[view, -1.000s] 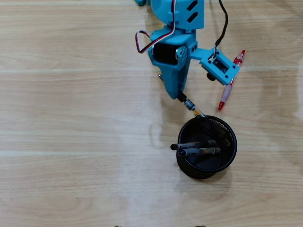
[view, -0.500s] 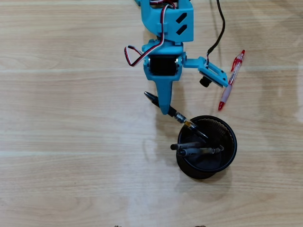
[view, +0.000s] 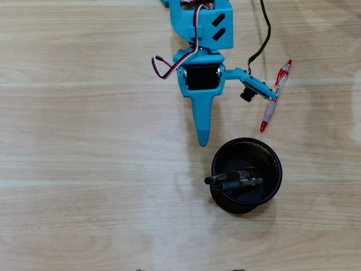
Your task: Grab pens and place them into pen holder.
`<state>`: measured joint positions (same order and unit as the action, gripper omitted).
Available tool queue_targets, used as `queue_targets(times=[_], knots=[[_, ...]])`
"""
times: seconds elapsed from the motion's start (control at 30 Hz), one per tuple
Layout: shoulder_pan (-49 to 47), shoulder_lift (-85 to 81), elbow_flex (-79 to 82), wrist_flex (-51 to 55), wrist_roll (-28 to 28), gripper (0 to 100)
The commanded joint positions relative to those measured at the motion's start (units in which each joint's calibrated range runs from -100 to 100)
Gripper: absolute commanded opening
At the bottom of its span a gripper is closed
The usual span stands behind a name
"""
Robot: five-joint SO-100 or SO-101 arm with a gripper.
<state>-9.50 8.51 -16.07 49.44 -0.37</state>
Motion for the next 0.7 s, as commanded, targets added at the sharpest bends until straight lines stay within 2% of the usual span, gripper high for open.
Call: queue_targets(times=[0.0, 0.1, 0.2, 0.3, 0.43, 0.5, 0.53, 0.57, 0.67], knots=[[-1.39, -6.39, -6.07, -1.27, -1.67, 17], [-2.44, -13.83, -7.52, -0.92, -10.25, 16], [-4.78, -19.33, -6.79, 0.02, -22.64, 16], [-10.1, -20.76, -1.72, 6.04, -39.0, 17], [-20.82, -20.51, 8.87, 18.5, -63.67, 17], [-27.03, -19.83, 16.11, 20.99, -75.38, 17], [-30.99, -19.24, 21.55, 19.27, -83.64, 17], [-31.79, -19.07, 23.54, 18.07, -85.47, 17], [-31.95, -18.57, 27.07, 15.06, -85.83, 17]])
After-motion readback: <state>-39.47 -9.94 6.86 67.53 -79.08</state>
